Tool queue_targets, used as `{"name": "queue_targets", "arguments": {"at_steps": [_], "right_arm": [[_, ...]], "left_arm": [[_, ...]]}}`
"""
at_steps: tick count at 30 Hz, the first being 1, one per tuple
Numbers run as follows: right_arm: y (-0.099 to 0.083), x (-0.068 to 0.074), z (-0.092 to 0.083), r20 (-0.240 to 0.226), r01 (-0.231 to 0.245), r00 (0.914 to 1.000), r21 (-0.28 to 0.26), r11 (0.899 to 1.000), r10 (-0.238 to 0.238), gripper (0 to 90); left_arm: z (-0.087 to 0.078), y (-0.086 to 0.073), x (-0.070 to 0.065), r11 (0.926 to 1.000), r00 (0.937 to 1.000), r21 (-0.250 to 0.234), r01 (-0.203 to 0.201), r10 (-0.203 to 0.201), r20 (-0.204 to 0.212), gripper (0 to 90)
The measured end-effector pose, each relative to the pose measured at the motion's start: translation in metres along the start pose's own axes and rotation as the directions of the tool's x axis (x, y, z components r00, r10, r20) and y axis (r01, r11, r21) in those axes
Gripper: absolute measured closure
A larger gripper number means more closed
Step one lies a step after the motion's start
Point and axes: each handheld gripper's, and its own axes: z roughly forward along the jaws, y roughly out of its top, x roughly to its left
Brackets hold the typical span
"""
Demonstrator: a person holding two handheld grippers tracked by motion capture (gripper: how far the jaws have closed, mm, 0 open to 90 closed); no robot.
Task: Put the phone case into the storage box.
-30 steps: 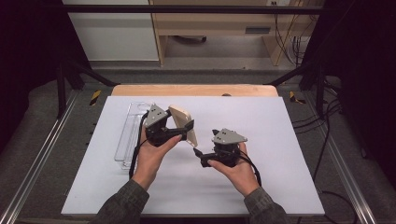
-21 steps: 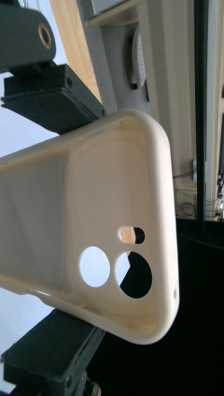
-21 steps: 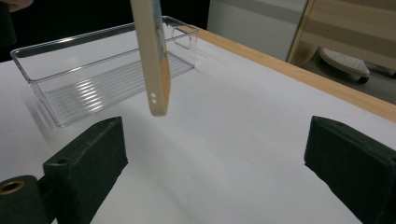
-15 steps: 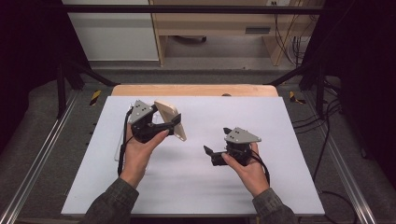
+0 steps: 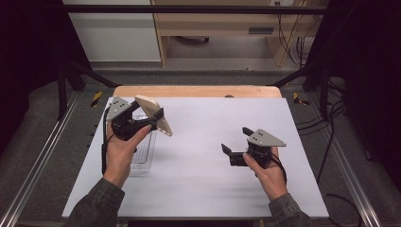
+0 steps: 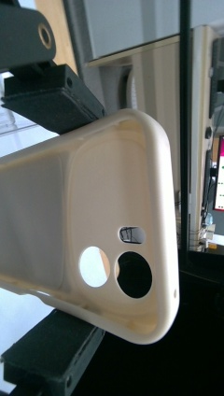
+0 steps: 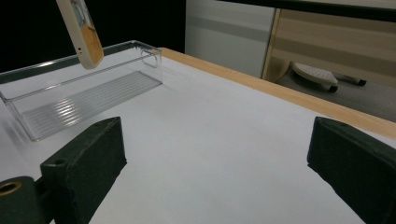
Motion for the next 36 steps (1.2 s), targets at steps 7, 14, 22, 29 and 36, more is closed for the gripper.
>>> {"name": "queue_targets", "arguments": {"at_steps": [7, 14, 22, 29, 36], "right_arm": [[-0.006, -0.011, -0.013, 0.041, -0.018, 0.9990, -0.018, 1.000, 0.019, 3.9], [-0.016, -0.022, -0.028, 0.097, -0.031, 0.9947, -0.026, 0.999, 0.033, 3.9], [-0.032, -0.031, -0.049, 0.165, -0.046, 0.9850, -0.035, 0.998, 0.051, 5.0], [-0.048, -0.032, -0.061, 0.195, -0.068, 0.9780, -0.040, 0.997, 0.075, 8.0], [-0.060, -0.028, -0.067, 0.201, -0.063, 0.9769, -0.043, 0.997, 0.071, 5.5]], "left_arm": [[-0.010, 0.005, 0.017, 0.9999, 0.9989, -0.011, 0.004, -0.004, -0.048, 10.9], [-0.019, 0.012, 0.028, 0.9997, 0.9953, -0.018, -0.016, 0.014, -0.096, 10.9], [-0.026, 0.018, 0.040, 0.9996, 0.9900, -0.018, -0.021, 0.018, -0.140, 10.9], [-0.027, 0.018, 0.045, 0.9991, 0.9844, 0.005, -0.042, 0.042, -0.171, 10.9], [-0.026, 0.018, 0.047, 0.9988, 0.9805, 0.016, -0.047, 0.049, -0.190, 10.9]]}}
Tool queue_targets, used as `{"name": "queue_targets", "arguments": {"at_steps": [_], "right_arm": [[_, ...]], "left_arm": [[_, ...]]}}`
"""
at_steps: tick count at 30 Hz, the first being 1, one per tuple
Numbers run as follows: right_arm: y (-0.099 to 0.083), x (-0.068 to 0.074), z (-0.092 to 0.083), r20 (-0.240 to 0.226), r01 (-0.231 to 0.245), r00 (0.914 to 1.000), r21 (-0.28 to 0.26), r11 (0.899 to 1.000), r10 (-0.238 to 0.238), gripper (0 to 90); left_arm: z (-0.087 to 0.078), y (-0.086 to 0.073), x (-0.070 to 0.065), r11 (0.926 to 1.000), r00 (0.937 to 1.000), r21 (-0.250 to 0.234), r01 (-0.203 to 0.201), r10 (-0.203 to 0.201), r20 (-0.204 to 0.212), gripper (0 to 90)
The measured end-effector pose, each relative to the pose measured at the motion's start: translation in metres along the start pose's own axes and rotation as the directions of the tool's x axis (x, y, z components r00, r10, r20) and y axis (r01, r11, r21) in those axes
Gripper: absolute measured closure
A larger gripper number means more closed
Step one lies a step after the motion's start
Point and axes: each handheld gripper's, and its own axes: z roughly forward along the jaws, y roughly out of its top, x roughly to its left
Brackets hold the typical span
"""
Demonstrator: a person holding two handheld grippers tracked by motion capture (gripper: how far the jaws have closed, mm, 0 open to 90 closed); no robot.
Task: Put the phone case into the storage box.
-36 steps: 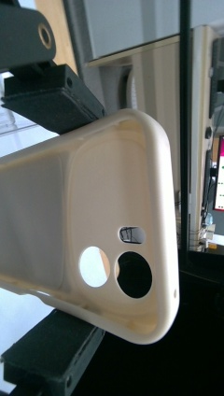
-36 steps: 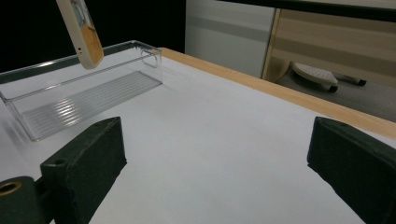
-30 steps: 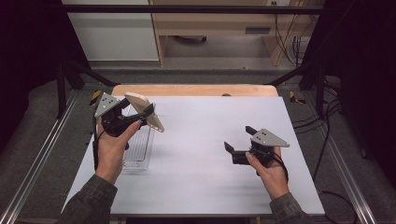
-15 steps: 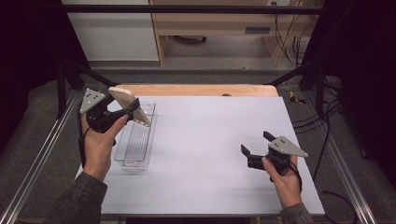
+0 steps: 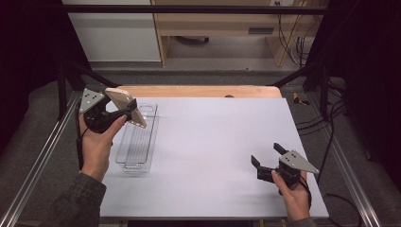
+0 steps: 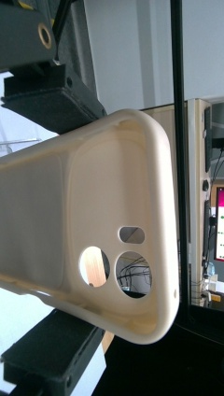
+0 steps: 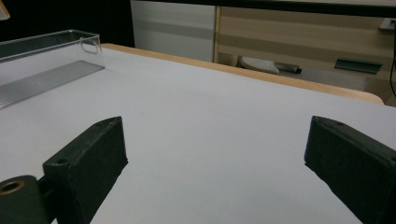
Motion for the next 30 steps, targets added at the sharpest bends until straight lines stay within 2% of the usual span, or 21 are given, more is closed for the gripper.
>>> {"name": "queue_targets", "arguments": {"at_steps": [11, 18, 30], "right_arm": [[-0.011, -0.001, -0.004, 0.041, -0.036, 0.9984, -0.069, 0.997, 0.039, 3.5], [-0.014, 0.004, -0.004, 0.036, -0.026, 0.9989, -0.072, 0.997, 0.029, 3.4], [-0.017, 0.012, -0.002, 0.008, -0.033, 0.9994, -0.077, 0.996, 0.034, 3.1]], "left_arm": [[0.008, 0.001, 0.002, 0.9993, 0.9992, 0.037, -0.003, 0.004, -0.040, 10.9], [0.015, 0.002, 0.000, 0.9986, 0.9981, 0.051, -0.016, 0.019, -0.058, 10.9], [0.025, -0.003, 0.004, 0.9973, 0.9964, 0.070, -0.019, 0.025, -0.081, 10.8]]}}
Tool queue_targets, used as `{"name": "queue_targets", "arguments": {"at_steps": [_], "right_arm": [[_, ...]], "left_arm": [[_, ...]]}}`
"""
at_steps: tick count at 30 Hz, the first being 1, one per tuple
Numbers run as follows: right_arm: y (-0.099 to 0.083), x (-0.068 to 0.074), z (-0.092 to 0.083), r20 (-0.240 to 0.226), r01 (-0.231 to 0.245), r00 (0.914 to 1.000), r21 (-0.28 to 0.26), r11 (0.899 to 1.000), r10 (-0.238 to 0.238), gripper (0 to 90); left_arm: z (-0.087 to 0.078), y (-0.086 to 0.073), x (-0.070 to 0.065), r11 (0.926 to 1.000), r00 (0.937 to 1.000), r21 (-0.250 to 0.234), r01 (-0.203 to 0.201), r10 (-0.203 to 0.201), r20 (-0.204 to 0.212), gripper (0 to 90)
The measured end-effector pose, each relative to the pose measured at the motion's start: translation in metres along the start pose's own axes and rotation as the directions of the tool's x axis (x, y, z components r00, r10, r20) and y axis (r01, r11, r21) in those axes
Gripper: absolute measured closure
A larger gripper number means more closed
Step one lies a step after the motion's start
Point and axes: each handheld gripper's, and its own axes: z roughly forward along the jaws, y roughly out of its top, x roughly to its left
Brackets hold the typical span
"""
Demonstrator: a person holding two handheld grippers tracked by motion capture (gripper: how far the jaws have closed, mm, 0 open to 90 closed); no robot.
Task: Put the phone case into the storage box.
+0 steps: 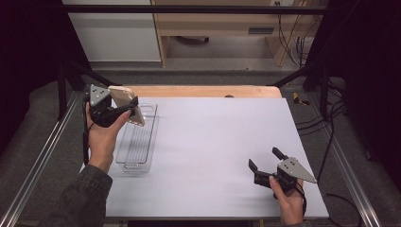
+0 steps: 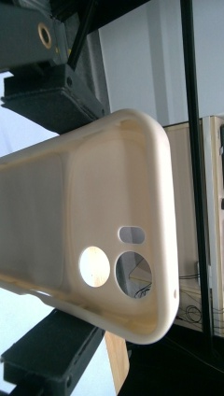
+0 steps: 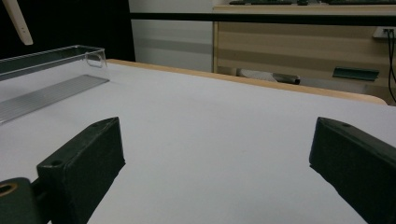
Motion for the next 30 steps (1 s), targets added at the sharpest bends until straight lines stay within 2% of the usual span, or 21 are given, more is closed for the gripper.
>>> {"name": "queue_targets", "arguments": {"at_steps": [7, 10, 21, 30], "right_arm": [[-0.001, 0.000, -0.001, -0.001, -0.006, 1.0000, 0.002, 1.000, 0.006, 3.1], [-0.002, -0.001, -0.001, -0.002, -0.010, 1.0000, 0.001, 1.000, 0.010, 3.0], [-0.003, -0.004, -0.003, -0.003, -0.020, 0.9998, -0.001, 1.000, 0.020, 2.9], [-0.003, -0.006, -0.004, -0.002, -0.016, 0.9999, -0.003, 1.000, 0.016, 3.0]], "left_arm": [[0.007, -0.003, 0.001, 0.9999, 0.9999, 0.012, -0.006, 0.006, -0.011, 10.8], [0.013, -0.005, 0.001, 0.9998, 0.9999, 0.014, 0.013, -0.013, -0.008, 10.8], [0.042, -0.007, -0.006, 0.9997, 0.9998, 0.026, 0.001, 0.000, -0.019, 10.8], [0.058, -0.014, -0.003, 0.9994, 0.9992, 0.031, 0.012, -0.011, -0.039, 10.7]]}}
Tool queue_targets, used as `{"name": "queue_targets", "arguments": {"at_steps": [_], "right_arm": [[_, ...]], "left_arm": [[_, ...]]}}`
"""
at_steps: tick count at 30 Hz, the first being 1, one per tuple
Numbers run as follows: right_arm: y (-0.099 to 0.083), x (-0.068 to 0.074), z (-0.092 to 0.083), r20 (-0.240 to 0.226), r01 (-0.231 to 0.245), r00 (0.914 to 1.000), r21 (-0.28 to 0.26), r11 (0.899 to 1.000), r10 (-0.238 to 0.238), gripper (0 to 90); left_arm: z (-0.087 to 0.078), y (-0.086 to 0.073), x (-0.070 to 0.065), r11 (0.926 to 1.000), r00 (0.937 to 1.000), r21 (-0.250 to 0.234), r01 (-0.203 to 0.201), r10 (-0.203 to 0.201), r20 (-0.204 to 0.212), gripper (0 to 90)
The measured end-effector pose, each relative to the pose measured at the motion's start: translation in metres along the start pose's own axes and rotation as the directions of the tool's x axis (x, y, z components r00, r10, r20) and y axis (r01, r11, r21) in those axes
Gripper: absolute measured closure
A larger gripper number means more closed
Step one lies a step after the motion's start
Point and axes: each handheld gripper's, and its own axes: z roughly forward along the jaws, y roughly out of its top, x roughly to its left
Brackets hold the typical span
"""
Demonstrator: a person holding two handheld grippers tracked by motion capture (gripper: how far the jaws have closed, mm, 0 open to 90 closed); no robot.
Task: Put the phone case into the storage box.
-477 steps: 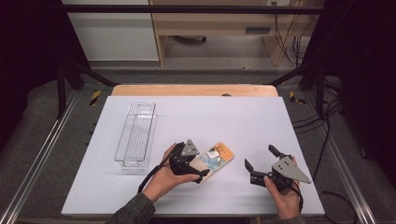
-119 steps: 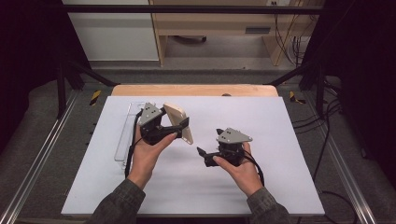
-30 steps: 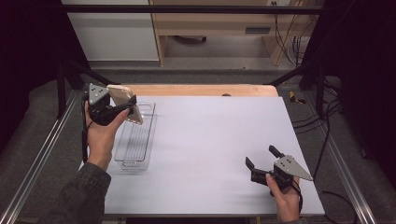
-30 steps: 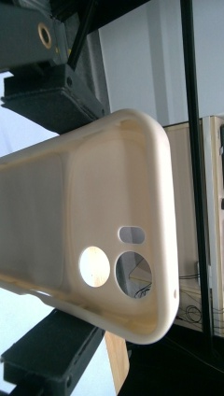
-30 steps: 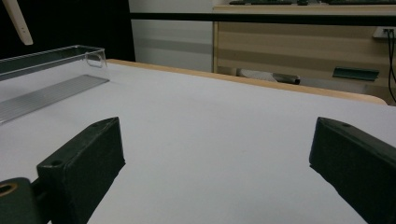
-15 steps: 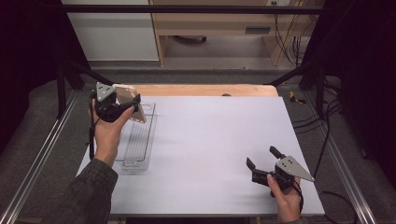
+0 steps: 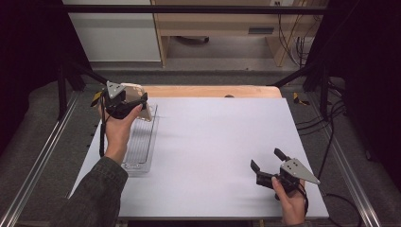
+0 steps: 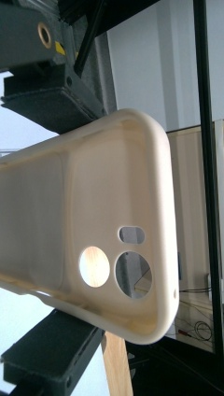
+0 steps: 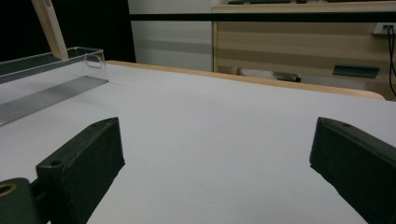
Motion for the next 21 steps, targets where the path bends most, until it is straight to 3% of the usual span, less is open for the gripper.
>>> {"name": "queue_targets", "arguments": {"at_steps": [7, 16, 21], "right_arm": [[0.000, 0.001, -0.001, -0.006, 0.018, 0.9998, -0.010, 1.000, -0.018, 2.9], [0.001, 0.000, -0.006, -0.006, 0.075, 0.9971, -0.049, 0.996, -0.075, 2.9], [0.000, 0.000, -0.006, -0.008, 0.077, 0.9969, -0.046, 0.996, -0.078, 2.9]], "left_arm": [[0.006, -0.003, 0.002, 0.9999, 0.9998, -0.001, 0.015, -0.015, -0.010, 10.7], [0.013, -0.006, 0.004, 0.9996, 0.9994, 0.008, 0.025, -0.025, -0.025, 10.7], [0.015, -0.008, 0.004, 0.9995, 0.9995, 0.023, 0.023, -0.023, -0.023, 10.7]]}}
